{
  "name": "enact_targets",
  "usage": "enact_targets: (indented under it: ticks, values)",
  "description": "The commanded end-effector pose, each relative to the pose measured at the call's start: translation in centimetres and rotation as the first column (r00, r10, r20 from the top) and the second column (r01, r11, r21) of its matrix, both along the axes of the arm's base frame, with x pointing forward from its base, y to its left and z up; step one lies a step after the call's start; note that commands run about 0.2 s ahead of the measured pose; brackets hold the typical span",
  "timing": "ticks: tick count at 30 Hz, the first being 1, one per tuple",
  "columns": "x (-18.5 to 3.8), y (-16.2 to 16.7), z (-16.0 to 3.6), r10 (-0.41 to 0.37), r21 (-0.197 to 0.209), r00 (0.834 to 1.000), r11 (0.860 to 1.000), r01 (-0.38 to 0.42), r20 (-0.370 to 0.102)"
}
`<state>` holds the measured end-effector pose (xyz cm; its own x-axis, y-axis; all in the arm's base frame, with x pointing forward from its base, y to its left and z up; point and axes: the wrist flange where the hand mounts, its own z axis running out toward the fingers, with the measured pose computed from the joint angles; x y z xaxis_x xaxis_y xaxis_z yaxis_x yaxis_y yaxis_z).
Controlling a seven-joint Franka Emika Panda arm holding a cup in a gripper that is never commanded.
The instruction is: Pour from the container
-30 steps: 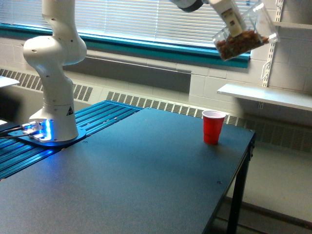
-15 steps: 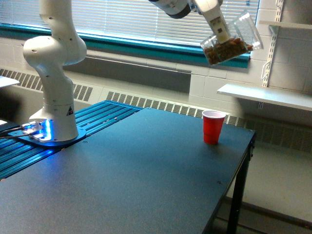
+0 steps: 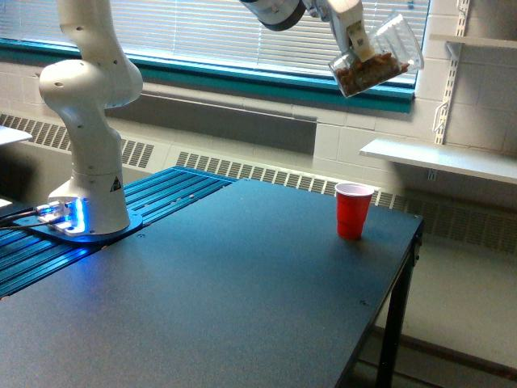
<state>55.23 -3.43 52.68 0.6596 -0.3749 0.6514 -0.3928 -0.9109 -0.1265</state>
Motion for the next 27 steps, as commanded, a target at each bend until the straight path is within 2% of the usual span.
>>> enact_targets:
  ticks: [1,8,10,12,19,27]
  values:
    - [-1.0,3.6,-0.6,0.103,-0.036,0.995,0.994,-0.104,-0.008]
    - [-2.6,7.2,-1.2,0.177,-0.045,0.984,0.983,-0.178,-0.027]
    - [-1.6,7.0,-1.6,0.218,-0.049,0.975,0.974,-0.220,-0.040]
    - [-1.4,8.2,-1.7,0.237,-0.049,0.971,0.970,-0.239,-0.039]
    - [-3.1,11.4,-2.8,0.302,-0.064,0.952,0.950,-0.305,-0.057]
    - [-4.4,13.5,-4.0,0.362,-0.082,0.928,0.926,-0.369,-0.090]
